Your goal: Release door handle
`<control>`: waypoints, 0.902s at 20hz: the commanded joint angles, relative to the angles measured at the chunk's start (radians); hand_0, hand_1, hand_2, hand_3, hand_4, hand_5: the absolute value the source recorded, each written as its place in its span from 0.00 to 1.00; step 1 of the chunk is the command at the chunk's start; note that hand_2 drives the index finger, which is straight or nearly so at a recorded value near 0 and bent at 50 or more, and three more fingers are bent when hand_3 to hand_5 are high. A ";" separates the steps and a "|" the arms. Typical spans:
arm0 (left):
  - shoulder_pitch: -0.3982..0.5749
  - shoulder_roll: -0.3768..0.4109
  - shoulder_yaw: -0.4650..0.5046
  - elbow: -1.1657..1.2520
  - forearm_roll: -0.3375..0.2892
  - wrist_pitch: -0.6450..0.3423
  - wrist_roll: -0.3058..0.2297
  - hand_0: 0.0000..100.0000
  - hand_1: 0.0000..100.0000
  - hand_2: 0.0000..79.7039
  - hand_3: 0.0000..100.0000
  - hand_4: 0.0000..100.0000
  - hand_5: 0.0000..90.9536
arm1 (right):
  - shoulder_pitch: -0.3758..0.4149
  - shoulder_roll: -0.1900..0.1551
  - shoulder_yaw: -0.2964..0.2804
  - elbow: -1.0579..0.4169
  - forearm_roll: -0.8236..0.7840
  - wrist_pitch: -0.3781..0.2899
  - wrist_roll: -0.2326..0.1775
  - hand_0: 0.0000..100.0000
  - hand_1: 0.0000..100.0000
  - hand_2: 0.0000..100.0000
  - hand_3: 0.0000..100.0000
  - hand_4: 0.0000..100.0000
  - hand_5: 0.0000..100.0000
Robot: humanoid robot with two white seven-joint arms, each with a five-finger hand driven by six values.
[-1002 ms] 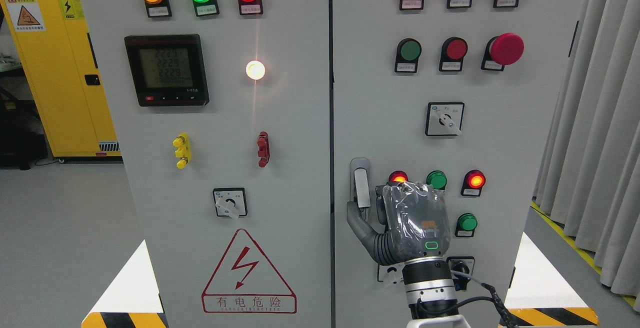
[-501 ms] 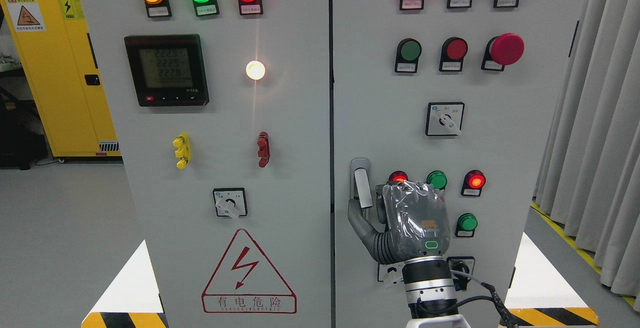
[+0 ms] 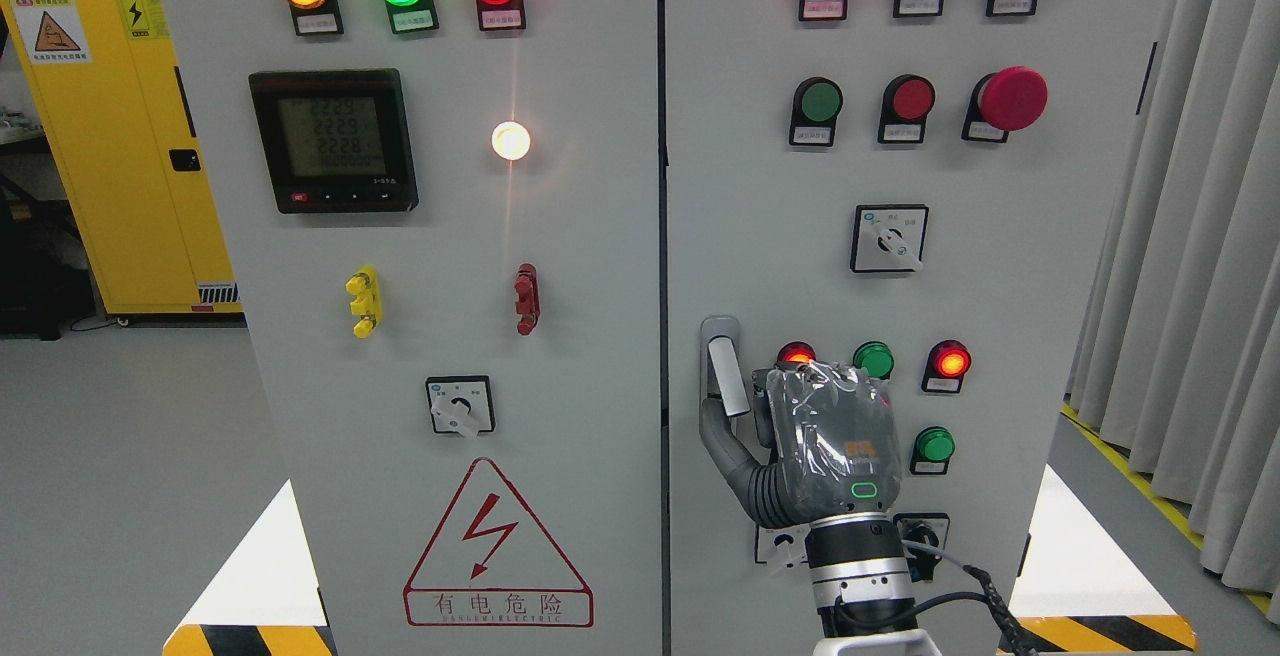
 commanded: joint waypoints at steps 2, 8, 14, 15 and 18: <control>0.000 0.000 0.000 -0.012 0.000 0.000 0.000 0.12 0.56 0.00 0.00 0.00 0.00 | 0.000 -0.002 -0.002 0.000 0.000 -0.001 0.001 0.55 0.55 1.00 1.00 1.00 1.00; 0.000 0.000 0.000 -0.012 0.000 0.000 0.000 0.12 0.56 0.00 0.00 0.00 0.00 | 0.002 -0.002 -0.002 -0.003 -0.002 0.000 -0.001 0.57 0.55 1.00 1.00 1.00 1.00; 0.000 0.000 0.000 -0.012 0.000 0.000 0.000 0.12 0.56 0.00 0.00 0.00 0.00 | 0.006 0.000 -0.002 -0.006 -0.002 -0.001 -0.003 0.60 0.53 1.00 1.00 1.00 1.00; 0.000 0.000 0.000 -0.012 0.000 0.000 0.000 0.12 0.56 0.00 0.00 0.00 0.00 | 0.005 -0.002 -0.002 -0.006 -0.002 0.000 -0.003 0.61 0.53 1.00 1.00 1.00 1.00; 0.000 0.000 0.000 -0.012 0.000 0.000 0.000 0.12 0.56 0.00 0.00 0.00 0.00 | 0.006 -0.002 -0.004 -0.006 -0.002 -0.001 -0.006 0.62 0.52 1.00 1.00 1.00 1.00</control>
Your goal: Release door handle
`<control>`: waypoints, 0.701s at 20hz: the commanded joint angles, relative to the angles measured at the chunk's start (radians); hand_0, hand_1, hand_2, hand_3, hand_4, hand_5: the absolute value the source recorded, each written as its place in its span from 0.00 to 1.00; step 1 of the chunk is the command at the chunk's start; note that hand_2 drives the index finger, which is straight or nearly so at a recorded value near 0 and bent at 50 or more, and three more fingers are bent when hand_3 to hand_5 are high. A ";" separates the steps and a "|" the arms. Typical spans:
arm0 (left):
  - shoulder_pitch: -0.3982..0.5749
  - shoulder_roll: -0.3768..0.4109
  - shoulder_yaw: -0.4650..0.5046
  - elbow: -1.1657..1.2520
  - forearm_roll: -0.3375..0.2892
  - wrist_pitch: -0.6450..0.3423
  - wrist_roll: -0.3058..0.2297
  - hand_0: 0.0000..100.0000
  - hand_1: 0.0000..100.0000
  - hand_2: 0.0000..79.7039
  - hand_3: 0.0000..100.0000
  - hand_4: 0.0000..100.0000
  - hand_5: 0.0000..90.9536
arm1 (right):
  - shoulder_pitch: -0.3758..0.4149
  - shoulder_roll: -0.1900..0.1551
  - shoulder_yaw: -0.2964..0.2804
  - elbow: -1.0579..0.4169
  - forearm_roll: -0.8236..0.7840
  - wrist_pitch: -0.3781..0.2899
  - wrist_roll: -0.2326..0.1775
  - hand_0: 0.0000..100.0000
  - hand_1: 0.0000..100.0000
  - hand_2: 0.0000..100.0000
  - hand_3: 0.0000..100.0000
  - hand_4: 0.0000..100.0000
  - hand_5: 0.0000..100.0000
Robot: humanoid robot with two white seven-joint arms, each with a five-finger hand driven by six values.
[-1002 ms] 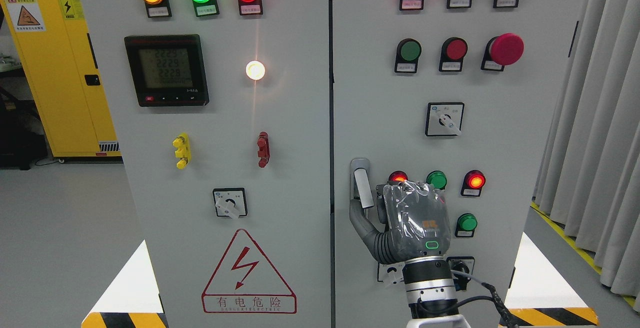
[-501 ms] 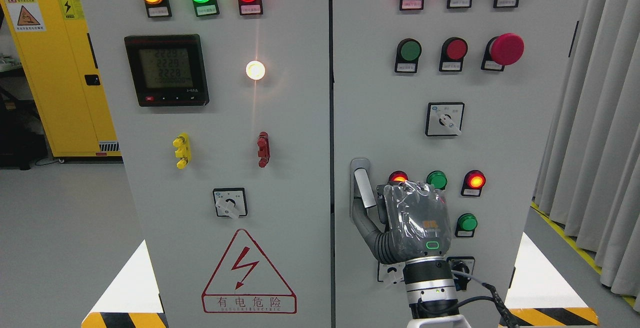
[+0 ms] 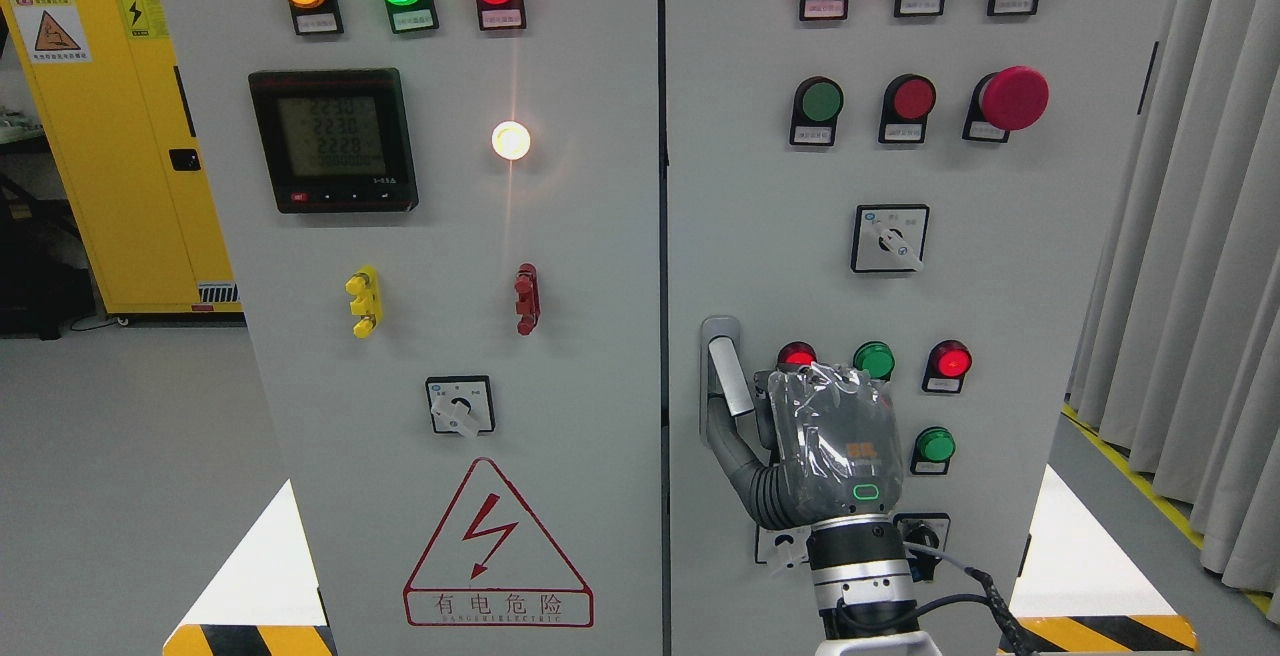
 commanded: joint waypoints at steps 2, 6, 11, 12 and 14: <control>0.000 0.000 0.000 -0.012 0.000 0.000 0.000 0.12 0.56 0.00 0.00 0.00 0.00 | 0.002 -0.001 -0.002 -0.005 0.000 0.000 -0.004 0.63 0.52 1.00 1.00 1.00 1.00; 0.000 0.000 0.000 -0.012 0.000 0.000 0.000 0.12 0.56 0.00 0.00 0.00 0.00 | 0.002 -0.002 -0.002 -0.003 0.000 0.000 -0.004 0.65 0.52 1.00 1.00 1.00 1.00; 0.000 0.000 0.000 -0.012 0.000 0.000 0.000 0.12 0.56 0.00 0.00 0.00 0.00 | 0.003 -0.004 -0.014 -0.005 0.000 -0.002 -0.004 0.68 0.51 1.00 1.00 1.00 1.00; 0.000 0.000 0.000 -0.012 0.000 0.000 0.000 0.12 0.56 0.00 0.00 0.00 0.00 | 0.003 -0.004 -0.016 -0.005 0.000 -0.002 -0.004 0.69 0.51 1.00 1.00 1.00 1.00; 0.000 0.000 0.000 -0.012 0.000 0.000 0.000 0.12 0.56 0.00 0.00 0.00 0.00 | 0.003 -0.004 -0.017 -0.005 0.000 -0.002 -0.004 0.72 0.50 0.99 1.00 1.00 1.00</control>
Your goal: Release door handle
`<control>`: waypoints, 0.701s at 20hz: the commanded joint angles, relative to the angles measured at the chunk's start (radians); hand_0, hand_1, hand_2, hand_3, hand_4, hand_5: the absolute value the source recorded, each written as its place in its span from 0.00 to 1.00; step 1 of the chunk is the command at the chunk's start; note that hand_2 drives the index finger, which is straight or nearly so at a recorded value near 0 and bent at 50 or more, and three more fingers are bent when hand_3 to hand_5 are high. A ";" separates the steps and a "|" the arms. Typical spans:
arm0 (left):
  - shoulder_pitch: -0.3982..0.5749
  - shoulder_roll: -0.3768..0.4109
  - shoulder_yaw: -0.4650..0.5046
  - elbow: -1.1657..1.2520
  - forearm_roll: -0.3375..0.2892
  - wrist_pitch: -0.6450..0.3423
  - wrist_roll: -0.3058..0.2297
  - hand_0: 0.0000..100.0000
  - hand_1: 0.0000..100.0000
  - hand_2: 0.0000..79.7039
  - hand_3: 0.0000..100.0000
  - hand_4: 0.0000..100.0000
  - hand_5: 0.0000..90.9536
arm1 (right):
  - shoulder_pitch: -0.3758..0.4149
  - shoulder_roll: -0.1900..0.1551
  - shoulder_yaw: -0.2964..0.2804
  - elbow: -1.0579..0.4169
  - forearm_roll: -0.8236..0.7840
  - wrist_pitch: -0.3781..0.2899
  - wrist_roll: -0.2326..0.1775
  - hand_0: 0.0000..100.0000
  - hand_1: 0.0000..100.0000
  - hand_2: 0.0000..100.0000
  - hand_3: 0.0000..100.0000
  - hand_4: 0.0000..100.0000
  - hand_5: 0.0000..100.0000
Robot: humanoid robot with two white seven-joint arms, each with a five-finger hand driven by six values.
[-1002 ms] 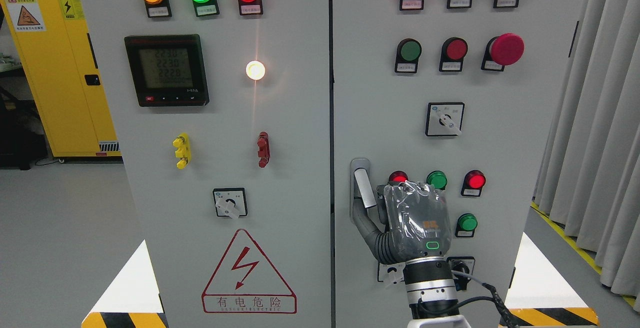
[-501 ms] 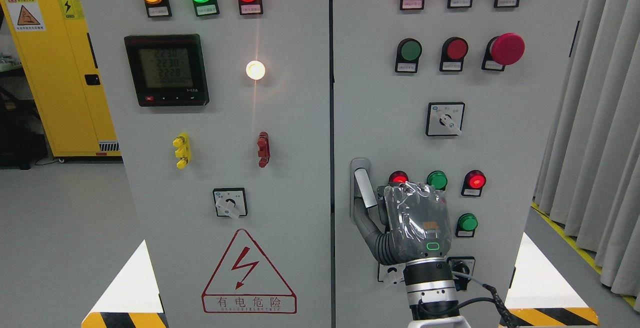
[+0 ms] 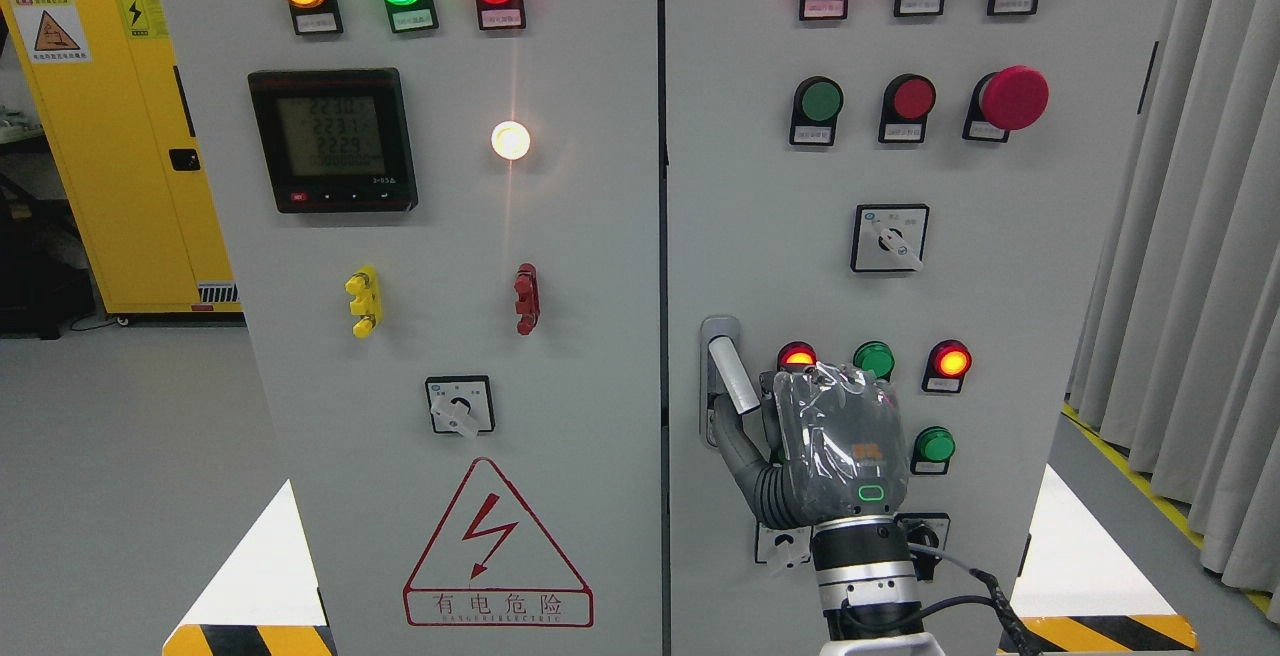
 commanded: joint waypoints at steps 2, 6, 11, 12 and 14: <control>0.000 0.000 0.000 -0.012 0.000 0.000 0.000 0.12 0.56 0.00 0.00 0.00 0.00 | 0.002 -0.002 -0.009 0.000 0.000 -0.001 0.001 0.72 0.50 0.99 1.00 1.00 1.00; 0.000 0.000 0.000 -0.012 0.000 0.000 0.000 0.12 0.56 0.00 0.00 0.00 0.00 | 0.002 -0.003 -0.009 0.002 -0.017 -0.001 0.000 0.71 0.48 0.99 1.00 1.00 1.00; 0.000 0.000 0.000 -0.012 0.000 0.000 0.000 0.12 0.56 0.00 0.00 0.00 0.00 | 0.000 -0.003 -0.014 0.000 -0.028 -0.001 0.000 0.68 0.47 0.99 1.00 1.00 1.00; 0.000 0.000 0.000 -0.012 0.000 0.000 0.000 0.12 0.56 0.00 0.00 0.00 0.00 | 0.002 -0.005 -0.014 0.000 -0.028 -0.001 0.000 0.67 0.47 0.99 1.00 1.00 1.00; 0.000 0.000 0.000 -0.012 0.000 0.000 0.000 0.12 0.56 0.00 0.00 0.00 0.00 | 0.002 -0.005 -0.014 0.000 -0.028 -0.001 0.000 0.67 0.46 0.99 1.00 1.00 1.00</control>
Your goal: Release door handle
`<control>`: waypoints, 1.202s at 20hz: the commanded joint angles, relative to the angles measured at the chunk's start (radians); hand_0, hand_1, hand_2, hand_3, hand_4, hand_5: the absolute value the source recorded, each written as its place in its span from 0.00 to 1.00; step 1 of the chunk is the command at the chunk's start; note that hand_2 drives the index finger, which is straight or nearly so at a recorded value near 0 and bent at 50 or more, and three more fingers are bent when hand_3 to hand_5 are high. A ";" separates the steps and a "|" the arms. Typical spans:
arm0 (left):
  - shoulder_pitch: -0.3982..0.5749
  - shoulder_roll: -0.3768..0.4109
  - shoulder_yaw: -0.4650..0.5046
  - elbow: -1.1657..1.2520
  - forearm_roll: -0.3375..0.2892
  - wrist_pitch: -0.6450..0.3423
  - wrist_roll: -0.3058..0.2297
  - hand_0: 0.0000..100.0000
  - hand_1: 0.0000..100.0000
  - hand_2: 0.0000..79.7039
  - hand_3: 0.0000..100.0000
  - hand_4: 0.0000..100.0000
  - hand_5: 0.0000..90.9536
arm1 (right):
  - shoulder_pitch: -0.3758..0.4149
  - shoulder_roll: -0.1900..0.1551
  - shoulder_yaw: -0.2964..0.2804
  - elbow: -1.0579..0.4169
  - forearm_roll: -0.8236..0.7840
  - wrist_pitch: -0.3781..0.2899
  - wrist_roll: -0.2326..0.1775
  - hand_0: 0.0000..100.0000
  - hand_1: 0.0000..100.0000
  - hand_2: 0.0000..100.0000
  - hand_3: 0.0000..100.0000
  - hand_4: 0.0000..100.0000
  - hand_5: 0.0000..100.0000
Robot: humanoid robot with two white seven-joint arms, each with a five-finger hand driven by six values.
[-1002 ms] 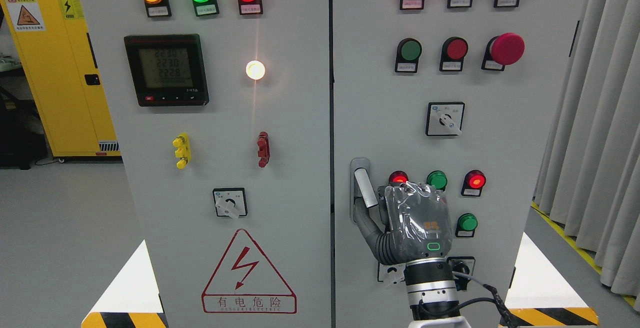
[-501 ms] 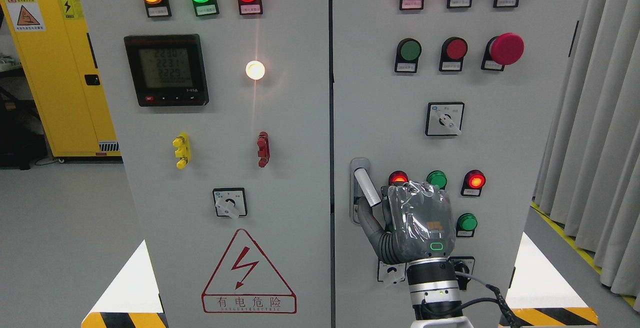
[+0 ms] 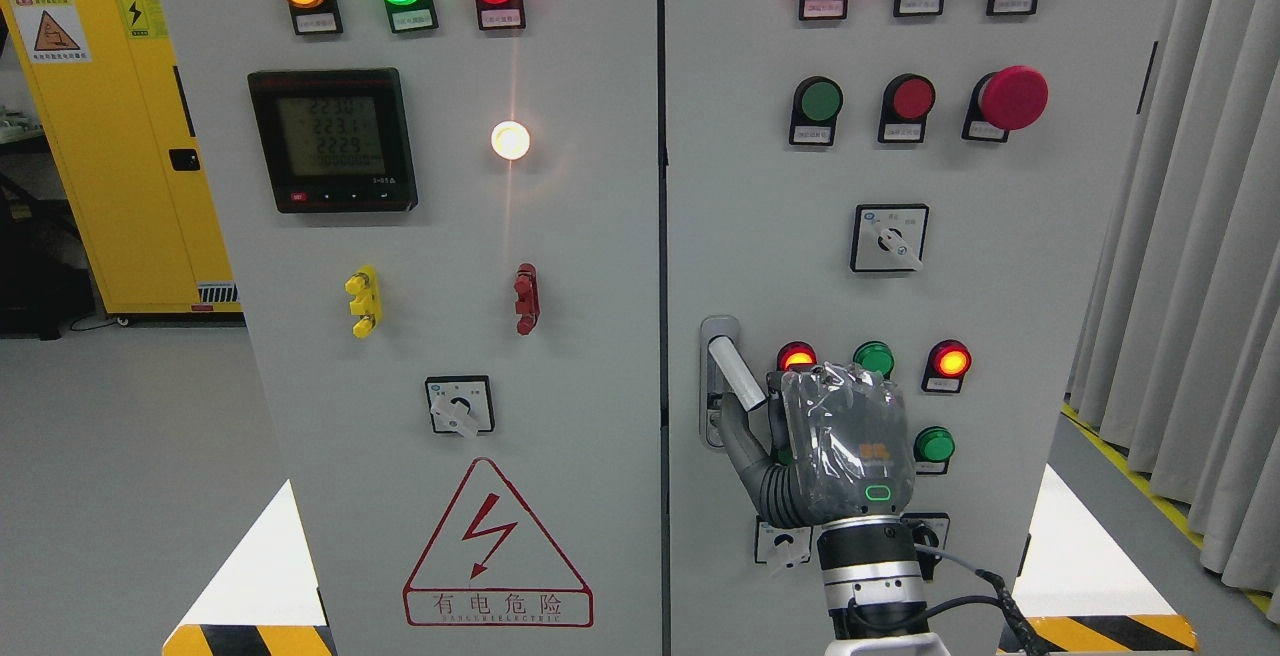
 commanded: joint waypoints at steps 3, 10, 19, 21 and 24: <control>0.000 0.000 0.000 -0.012 0.000 0.000 0.000 0.12 0.56 0.00 0.00 0.00 0.00 | 0.001 -0.002 -0.006 0.000 -0.007 -0.001 0.001 0.66 0.46 0.99 1.00 1.00 1.00; 0.000 0.000 0.000 -0.012 0.000 0.000 0.000 0.12 0.56 0.00 0.00 0.00 0.00 | 0.001 -0.004 -0.007 0.000 -0.007 -0.001 0.001 0.64 0.46 0.99 1.00 1.00 1.00; 0.000 0.000 0.000 -0.012 0.000 0.000 0.000 0.12 0.56 0.00 0.00 0.00 0.00 | 0.002 -0.004 -0.019 0.000 -0.008 -0.002 -0.005 0.63 0.46 0.99 1.00 1.00 1.00; 0.000 0.000 0.000 -0.012 0.000 0.000 0.000 0.12 0.56 0.00 0.00 0.00 0.00 | 0.002 -0.004 -0.020 0.000 -0.008 -0.002 -0.009 0.63 0.46 0.99 1.00 1.00 1.00; 0.000 0.000 0.000 -0.012 0.000 0.000 0.000 0.12 0.56 0.00 0.00 0.00 0.00 | 0.002 -0.004 -0.020 0.000 -0.008 -0.002 -0.009 0.63 0.46 0.99 1.00 1.00 1.00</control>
